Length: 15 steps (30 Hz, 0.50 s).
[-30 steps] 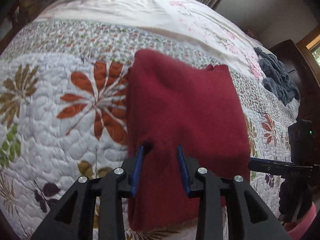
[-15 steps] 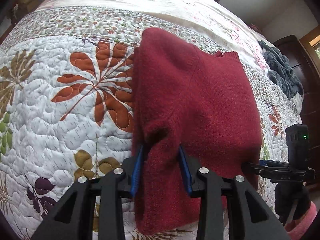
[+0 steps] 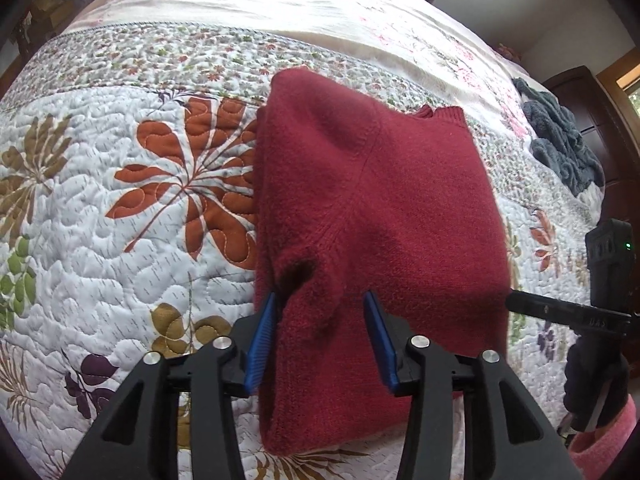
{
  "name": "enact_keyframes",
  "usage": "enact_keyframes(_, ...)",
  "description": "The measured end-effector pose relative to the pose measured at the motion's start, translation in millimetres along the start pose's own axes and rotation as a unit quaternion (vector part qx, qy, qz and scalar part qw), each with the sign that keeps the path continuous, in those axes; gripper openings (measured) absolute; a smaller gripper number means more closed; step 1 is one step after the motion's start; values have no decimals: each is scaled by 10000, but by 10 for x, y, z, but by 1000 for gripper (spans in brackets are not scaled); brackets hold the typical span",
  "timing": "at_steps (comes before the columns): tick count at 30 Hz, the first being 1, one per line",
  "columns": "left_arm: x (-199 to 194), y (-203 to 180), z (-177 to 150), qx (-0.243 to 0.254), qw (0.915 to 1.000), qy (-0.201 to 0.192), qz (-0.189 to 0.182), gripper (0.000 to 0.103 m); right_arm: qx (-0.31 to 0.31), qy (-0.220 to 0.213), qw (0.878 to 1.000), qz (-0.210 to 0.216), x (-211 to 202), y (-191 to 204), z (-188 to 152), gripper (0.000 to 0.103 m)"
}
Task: Fold small clothes
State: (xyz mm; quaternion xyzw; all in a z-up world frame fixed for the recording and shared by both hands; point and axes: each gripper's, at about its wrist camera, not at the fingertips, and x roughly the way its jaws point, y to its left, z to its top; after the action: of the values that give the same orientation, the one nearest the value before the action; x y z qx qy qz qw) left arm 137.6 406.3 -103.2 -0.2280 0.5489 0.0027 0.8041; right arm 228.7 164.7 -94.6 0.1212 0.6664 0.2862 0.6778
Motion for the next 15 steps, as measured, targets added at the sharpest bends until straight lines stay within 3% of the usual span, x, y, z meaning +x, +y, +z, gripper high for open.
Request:
enact_keyframes(5, -117, 151, 141, -430, 9978, -75, -496, 60, -17, -122, 9999, 102, -44, -43, 173, 64)
enact_keyframes(12, 33, 551, 418, -962, 9902, 113, -1003, 64, -64, -198, 9996, 213, -83, -66, 295, 64)
enact_keyframes(15, 242, 664, 493, -1212, 9812, 364, -1457, 64, -114, -192, 9994, 250, -62, -63, 333, 64)
